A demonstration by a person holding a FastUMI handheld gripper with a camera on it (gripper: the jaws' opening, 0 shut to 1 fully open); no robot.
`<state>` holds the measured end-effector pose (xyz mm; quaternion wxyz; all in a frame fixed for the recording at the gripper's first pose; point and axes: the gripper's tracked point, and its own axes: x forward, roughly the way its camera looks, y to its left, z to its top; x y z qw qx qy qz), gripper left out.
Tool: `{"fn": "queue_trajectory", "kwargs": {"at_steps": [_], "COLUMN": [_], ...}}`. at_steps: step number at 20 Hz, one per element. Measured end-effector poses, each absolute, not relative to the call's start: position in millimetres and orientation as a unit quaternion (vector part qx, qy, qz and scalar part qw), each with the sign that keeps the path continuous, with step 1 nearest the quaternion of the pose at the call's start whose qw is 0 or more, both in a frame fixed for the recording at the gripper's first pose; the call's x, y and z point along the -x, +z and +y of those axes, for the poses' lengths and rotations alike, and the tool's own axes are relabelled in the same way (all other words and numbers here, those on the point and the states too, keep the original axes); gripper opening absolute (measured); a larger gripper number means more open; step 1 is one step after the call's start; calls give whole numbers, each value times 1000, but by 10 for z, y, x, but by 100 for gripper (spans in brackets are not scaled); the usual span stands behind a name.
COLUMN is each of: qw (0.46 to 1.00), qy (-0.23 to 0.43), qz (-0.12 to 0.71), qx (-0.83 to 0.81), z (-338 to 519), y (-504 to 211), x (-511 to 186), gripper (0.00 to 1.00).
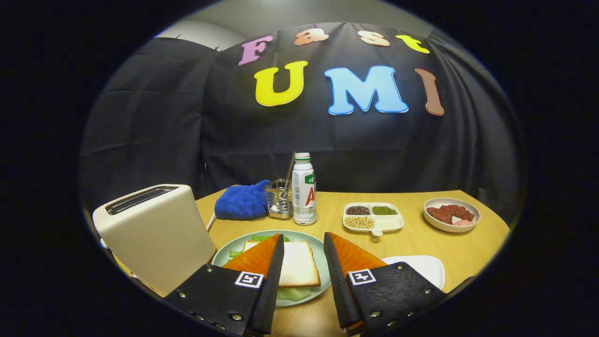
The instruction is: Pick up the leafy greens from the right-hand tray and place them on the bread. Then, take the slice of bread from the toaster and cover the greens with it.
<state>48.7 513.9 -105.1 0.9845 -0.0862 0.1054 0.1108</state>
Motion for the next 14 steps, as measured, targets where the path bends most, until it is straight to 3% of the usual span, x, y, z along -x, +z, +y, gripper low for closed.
{"fn": "queue_trajectory", "kwargs": {"at_steps": [14], "qw": [993], "qy": [54], "qz": [59], "qx": [83], "z": [4147], "y": [-654], "x": [-422], "gripper": [52]}}
